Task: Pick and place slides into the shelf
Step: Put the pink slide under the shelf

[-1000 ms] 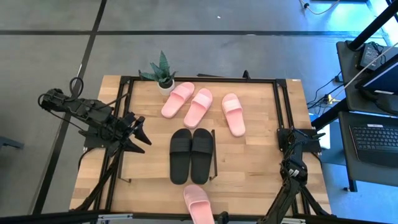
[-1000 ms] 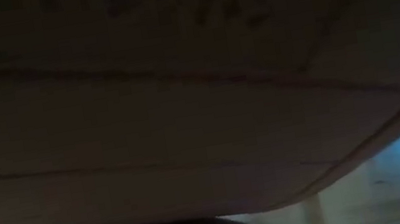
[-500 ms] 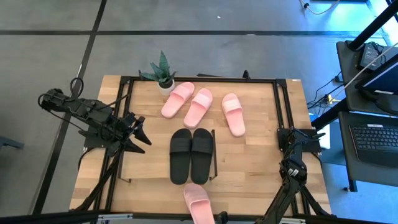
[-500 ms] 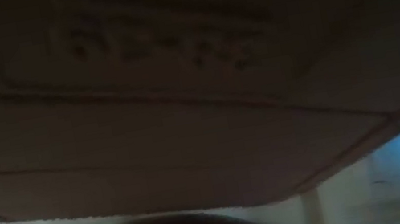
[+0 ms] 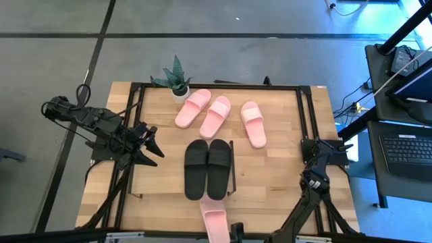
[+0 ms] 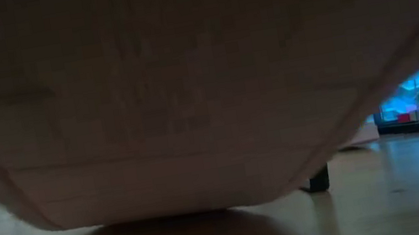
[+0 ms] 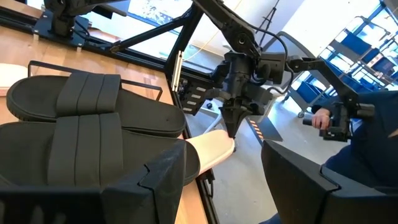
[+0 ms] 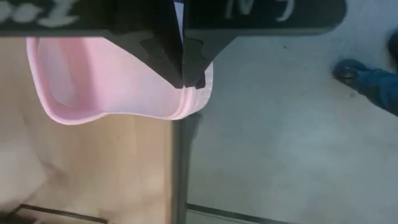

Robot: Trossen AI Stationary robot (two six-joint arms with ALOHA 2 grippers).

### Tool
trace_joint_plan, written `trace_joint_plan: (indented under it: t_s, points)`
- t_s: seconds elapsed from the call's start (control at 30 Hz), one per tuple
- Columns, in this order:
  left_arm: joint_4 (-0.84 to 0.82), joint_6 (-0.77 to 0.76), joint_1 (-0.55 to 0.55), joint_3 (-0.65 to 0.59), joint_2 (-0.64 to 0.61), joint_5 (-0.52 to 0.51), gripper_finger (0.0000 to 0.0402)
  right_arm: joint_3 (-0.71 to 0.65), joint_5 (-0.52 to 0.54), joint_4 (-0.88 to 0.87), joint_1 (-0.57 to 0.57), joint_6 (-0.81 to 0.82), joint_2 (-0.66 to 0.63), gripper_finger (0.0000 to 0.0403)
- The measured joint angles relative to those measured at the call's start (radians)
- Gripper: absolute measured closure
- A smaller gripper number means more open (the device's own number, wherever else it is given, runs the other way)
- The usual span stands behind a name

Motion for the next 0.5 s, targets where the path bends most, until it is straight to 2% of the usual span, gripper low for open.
trace_joint_plan:
  t_s: [0.27,0.5]
  points:
    - [0.0,0.0,0.0,0.0,0.0,0.0,0.0201,0.0,0.005,-0.079,-0.065,0.004,0.0,0.0401]
    - [0.0,0.001,0.0,0.0,0.0,0.005,0.0201,0.0,0.031,-0.239,-0.115,0.158,0.0,0.0402]
